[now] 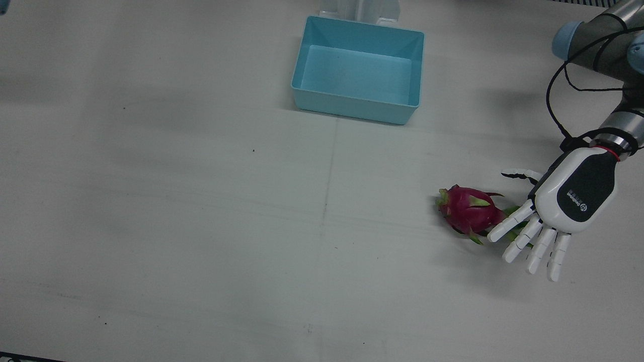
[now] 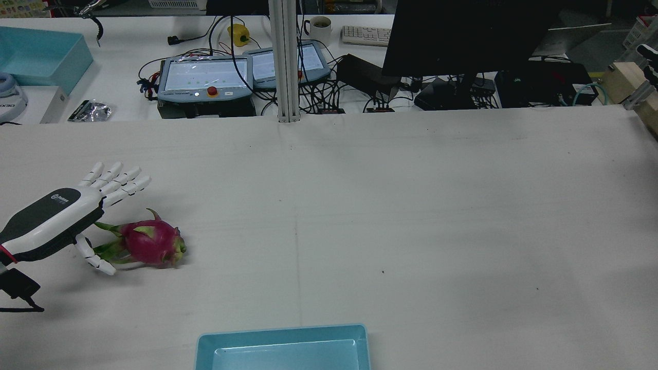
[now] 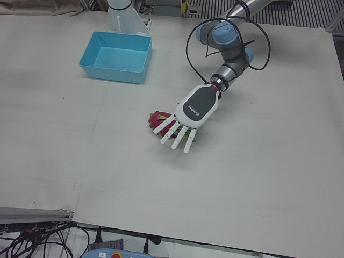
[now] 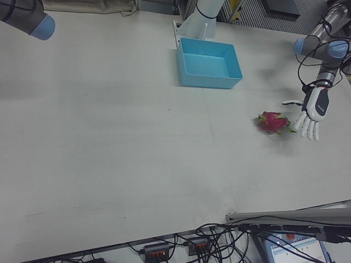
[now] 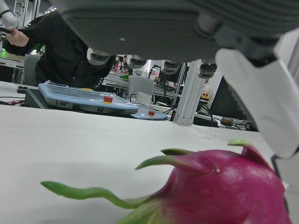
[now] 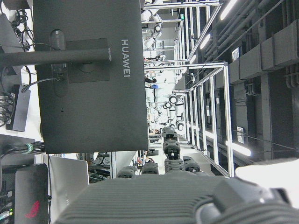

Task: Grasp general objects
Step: 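Reach the left hand down to the pink dragon fruit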

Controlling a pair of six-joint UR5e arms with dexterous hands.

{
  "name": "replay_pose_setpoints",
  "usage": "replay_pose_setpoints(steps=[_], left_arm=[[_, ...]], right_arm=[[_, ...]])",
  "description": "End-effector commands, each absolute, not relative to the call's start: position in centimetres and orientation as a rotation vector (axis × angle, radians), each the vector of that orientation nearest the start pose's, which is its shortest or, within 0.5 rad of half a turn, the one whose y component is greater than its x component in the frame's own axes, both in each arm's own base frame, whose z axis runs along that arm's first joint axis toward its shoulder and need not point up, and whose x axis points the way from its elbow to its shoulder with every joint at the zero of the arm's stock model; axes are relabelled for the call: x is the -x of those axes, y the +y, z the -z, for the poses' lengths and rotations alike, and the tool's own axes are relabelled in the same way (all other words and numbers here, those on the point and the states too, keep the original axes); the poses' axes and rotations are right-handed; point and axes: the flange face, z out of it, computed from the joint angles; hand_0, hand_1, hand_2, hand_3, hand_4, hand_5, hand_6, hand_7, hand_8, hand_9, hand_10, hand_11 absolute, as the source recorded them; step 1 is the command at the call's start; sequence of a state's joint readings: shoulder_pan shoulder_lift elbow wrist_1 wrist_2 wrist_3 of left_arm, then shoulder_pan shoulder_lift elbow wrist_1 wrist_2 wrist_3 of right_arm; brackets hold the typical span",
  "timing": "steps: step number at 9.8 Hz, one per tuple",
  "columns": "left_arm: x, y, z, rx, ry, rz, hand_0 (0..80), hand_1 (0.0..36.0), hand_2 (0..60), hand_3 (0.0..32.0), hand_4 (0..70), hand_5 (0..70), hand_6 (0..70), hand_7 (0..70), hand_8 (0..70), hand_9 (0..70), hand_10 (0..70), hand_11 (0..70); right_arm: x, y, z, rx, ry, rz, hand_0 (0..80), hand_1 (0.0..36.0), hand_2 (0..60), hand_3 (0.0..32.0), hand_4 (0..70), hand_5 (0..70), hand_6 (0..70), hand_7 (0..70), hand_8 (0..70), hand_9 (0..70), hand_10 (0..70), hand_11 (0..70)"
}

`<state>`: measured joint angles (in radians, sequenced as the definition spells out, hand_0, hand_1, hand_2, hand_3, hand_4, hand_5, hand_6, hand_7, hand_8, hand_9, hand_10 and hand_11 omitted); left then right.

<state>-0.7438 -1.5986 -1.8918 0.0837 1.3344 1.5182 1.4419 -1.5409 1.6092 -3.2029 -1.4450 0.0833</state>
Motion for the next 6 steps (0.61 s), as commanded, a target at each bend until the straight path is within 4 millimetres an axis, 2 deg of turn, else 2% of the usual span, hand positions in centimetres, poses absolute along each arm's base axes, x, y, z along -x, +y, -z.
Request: replay_pose_setpoints(steps=[1, 2, 3, 5, 6], left_arm=[[-31.2, -44.6, -52.7, -0.806, 1.688, 0.773, 48.6, 17.9, 14.3, 23.0, 0.0, 0.0, 0.0, 5.9, 1.3, 0.0, 0.0, 0.0], [-31.4, -44.8, -53.0, -0.805, 1.682, 0.773, 47.9, 17.7, 15.8, 20.4, 0.0, 0.0, 0.0, 4.5, 1.1, 0.0, 0.0, 0.0], [-31.3, -44.8, -53.1, -0.805, 1.665, 0.774, 48.4, 19.1, 19.1, 19.0, 0.0, 0.0, 0.0, 4.3, 1.1, 0.0, 0.0, 0.0], [-31.4, -44.9, -53.8, -0.803, 1.645, 0.774, 49.8, 22.3, 23.2, 21.4, 0.0, 0.0, 0.0, 2.6, 1.0, 0.0, 0.0, 0.0], [-31.6, -44.8, -54.0, -0.803, 1.639, 0.769, 50.3, 22.9, 23.2, 22.0, 0.0, 0.0, 0.0, 2.5, 1.4, 0.0, 0.0, 0.0]], right_arm=[[-8.0, -51.8, -66.0, -0.095, 2.187, 2.174, 0.0, 0.0, 0.0, 0.0, 0.0, 0.0, 0.0, 0.0, 0.0, 0.0, 0.0, 0.0], [-8.0, -51.8, -66.0, -0.095, 2.187, 2.174, 0.0, 0.0, 0.0, 0.0, 0.0, 0.0, 0.0, 0.0, 0.0, 0.0, 0.0, 0.0], [-8.0, -51.8, -66.0, -0.095, 2.187, 2.174, 0.0, 0.0, 0.0, 0.0, 0.0, 0.0, 0.0, 0.0, 0.0, 0.0, 0.0, 0.0], [-8.0, -51.8, -65.9, -0.095, 2.188, 2.172, 0.0, 0.0, 0.0, 0.0, 0.0, 0.0, 0.0, 0.0, 0.0, 0.0, 0.0, 0.0], [-8.0, -51.8, -65.9, -0.095, 2.188, 2.172, 0.0, 0.0, 0.0, 0.0, 0.0, 0.0, 0.0, 0.0, 0.0, 0.0, 0.0, 0.0]])
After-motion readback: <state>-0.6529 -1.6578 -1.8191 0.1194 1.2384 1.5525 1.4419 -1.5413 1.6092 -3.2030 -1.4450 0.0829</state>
